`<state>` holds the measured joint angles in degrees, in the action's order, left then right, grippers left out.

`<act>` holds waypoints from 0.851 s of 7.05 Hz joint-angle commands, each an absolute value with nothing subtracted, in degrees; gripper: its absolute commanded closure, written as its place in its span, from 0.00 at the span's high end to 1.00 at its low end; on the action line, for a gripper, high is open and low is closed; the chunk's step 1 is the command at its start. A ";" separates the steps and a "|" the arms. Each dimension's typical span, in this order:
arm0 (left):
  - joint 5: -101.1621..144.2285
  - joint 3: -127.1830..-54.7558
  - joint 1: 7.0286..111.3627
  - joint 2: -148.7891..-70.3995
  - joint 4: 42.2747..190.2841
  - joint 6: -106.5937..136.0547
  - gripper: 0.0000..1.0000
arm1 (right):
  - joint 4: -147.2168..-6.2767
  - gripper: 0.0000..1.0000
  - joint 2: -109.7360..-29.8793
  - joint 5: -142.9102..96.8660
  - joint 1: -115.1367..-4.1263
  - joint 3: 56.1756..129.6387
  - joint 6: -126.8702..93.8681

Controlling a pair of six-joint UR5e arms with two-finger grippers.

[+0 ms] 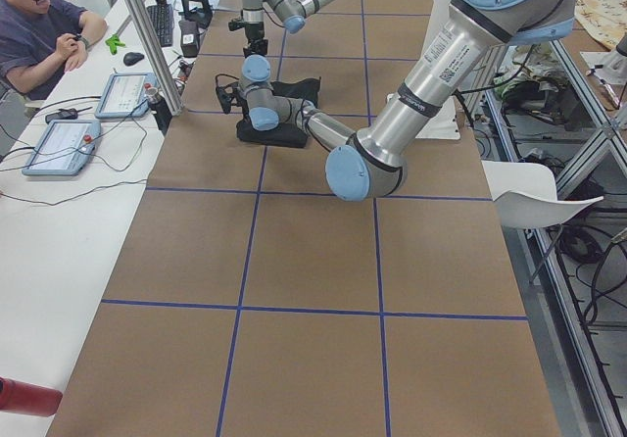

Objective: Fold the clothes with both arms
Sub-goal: 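Open both grippers and raise them off the folded shirt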

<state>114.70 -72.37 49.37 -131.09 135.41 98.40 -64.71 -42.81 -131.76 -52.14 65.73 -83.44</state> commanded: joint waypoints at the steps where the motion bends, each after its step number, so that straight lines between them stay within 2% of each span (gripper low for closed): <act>1: 114.96 -71.72 51.93 -131.05 133.78 98.00 0.99 | -65.04 1.00 -41.58 -131.57 -50.12 66.35 -83.50; 3: 114.70 -72.07 52.12 -130.70 131.05 97.47 0.99 | -65.04 1.00 -41.66 -126.25 -46.16 68.11 -78.80; 5: 114.87 -72.07 52.30 -128.95 131.04 96.08 0.99 | -65.21 1.00 -42.27 -117.19 -42.55 68.64 -64.74; 6: 114.96 -72.42 52.29 -127.37 131.04 93.63 0.99 | -65.30 1.00 -42.36 -117.85 -43.84 69.34 -62.34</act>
<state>114.85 -72.14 52.27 -129.04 131.08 95.87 -65.20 -42.14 -119.11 -43.60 68.70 -66.82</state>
